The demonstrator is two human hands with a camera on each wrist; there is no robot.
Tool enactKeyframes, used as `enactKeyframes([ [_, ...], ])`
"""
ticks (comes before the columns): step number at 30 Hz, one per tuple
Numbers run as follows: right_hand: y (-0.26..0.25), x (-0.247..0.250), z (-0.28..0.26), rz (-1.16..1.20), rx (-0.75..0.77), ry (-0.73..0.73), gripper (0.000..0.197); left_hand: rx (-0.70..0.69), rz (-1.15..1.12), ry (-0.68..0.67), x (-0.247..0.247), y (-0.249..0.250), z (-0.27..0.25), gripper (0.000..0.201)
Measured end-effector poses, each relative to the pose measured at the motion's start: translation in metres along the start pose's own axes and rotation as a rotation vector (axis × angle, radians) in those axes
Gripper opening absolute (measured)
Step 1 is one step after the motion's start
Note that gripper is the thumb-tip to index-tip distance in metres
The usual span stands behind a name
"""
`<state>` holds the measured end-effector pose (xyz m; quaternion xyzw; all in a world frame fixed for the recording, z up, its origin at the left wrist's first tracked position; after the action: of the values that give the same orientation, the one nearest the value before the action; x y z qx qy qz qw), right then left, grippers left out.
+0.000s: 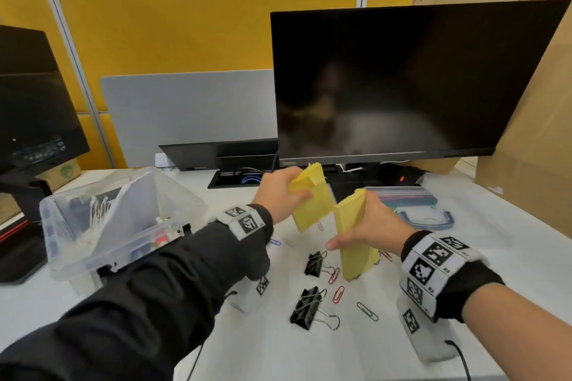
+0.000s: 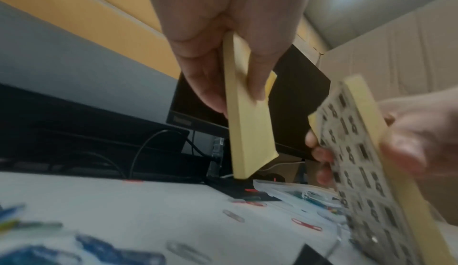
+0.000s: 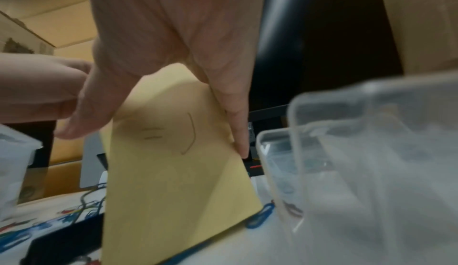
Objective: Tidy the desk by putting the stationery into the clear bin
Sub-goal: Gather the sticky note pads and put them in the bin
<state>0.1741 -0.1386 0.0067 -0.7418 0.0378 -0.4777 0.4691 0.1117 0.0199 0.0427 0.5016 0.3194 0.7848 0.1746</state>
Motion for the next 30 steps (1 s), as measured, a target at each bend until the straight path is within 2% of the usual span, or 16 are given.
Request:
enactKeyframes([
  [2,0.005,0.0,0.002,-0.021,-0.036,-0.022,0.099,-0.03,-0.036,0.012,0.015,0.003,-0.003,0.024],
  [5,0.015,0.002,0.007,-0.095,-0.12,-0.043,0.11,-0.075,-0.112,0.108,0.034,0.01,-0.009,0.018],
  [8,0.017,0.002,0.01,-0.107,-0.127,-0.039,0.108,-0.093,-0.286,0.138,0.039,0.02,-0.015,0.016],
  [12,-0.001,-0.003,0.006,-0.011,0.116,0.024,0.077,-0.065,-0.487,-0.113,0.012,0.032,-0.019,0.006],
  [14,-0.012,-0.005,-0.001,0.031,0.228,0.043,0.08,-0.031,-0.505,-0.23,-0.002,0.036,-0.018,0.006],
  [16,-0.02,-0.002,-0.006,0.06,0.289,0.077,0.078,0.032,-0.547,-0.281,-0.007,0.036,-0.016,0.006],
  [19,-0.029,0.006,-0.014,0.067,0.34,0.158,0.048,0.095,-0.587,-0.334,-0.006,0.033,-0.016,0.004],
  [21,-0.032,0.01,-0.015,0.094,0.337,0.156,0.033,0.092,-0.591,-0.372,-0.004,0.034,-0.017,0.008],
  [22,-0.032,0.009,-0.015,0.137,0.325,0.123,0.032,0.086,-0.583,-0.393,-0.003,0.036,-0.019,0.009],
  [24,-0.03,0.002,-0.012,0.404,0.236,-0.008,0.023,0.08,-0.535,-0.446,-0.004,0.038,-0.025,0.007],
  [25,-0.03,0.0,-0.009,0.466,0.177,-0.037,0.02,0.084,-0.503,-0.478,-0.006,0.038,-0.027,0.006],
  [27,-0.028,-0.004,-0.004,0.607,0.095,-0.081,0.023,0.091,-0.447,-0.517,-0.011,0.038,-0.032,0.006],
  [30,-0.027,-0.008,-0.003,0.838,0.073,-0.138,0.022,0.132,-0.436,-0.491,-0.012,0.036,-0.032,0.008],
])
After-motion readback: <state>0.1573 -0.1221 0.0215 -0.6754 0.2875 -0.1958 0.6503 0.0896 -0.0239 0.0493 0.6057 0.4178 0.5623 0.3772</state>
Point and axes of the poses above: each hand's wrist, its own z-axis towards the middle knuckle, its own x-axis out of the back of the hand, y = z × x, the point moved 6 cm from there along z, towards the middle knuckle, and after that the axes turned 7 degrees about -y, right-handed, at the moved point
